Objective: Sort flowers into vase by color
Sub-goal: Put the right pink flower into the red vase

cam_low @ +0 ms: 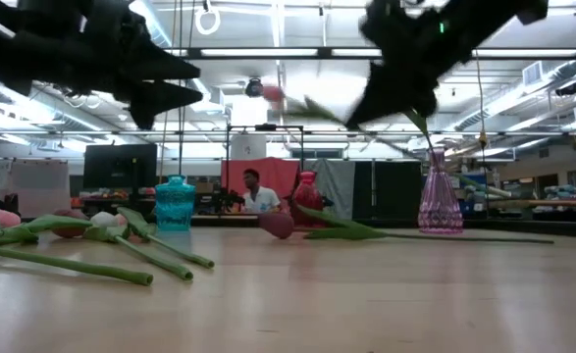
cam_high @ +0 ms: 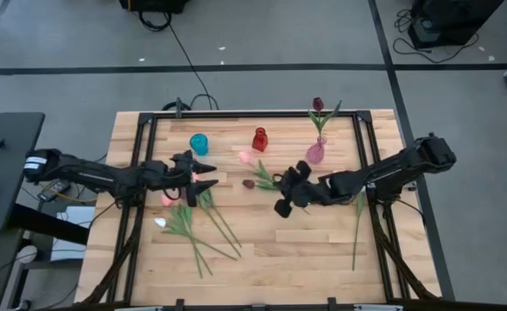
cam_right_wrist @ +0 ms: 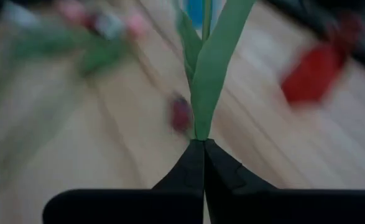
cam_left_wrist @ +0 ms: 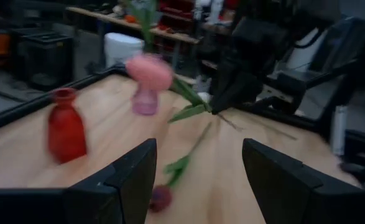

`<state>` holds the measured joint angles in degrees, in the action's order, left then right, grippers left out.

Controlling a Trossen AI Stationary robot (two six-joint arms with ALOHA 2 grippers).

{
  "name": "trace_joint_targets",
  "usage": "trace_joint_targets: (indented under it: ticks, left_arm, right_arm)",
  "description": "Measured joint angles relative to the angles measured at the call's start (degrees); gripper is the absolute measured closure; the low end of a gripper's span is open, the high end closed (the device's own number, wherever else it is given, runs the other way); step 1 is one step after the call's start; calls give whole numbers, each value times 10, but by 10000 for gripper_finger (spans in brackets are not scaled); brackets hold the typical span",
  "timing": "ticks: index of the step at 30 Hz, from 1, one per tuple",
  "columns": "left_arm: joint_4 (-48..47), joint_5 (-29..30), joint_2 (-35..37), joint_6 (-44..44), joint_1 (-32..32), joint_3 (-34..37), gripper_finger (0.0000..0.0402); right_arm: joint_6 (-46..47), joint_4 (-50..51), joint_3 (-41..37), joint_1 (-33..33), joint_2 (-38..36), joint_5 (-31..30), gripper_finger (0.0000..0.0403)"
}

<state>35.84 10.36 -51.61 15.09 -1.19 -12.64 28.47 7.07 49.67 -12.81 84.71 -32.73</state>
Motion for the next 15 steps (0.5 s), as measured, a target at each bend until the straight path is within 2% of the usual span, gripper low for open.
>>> trace_joint_targets:
  ticks: [4,6,12,15]
  left_arm:
    - [123,-25,-108,2,0,-3,158]
    - [144,-40,-156,2,0,-23,158]
    - [104,-118,-286,-37,0,-133,158]
    - [74,-134,-329,-60,0,-184,158]
  right_arm:
    - [-98,-144,0,-6,5,-2,397]
    - [-137,-198,0,1,9,8,397]
    - [-206,-323,1,23,43,60,396]
    - [-223,-358,0,28,59,68,396]
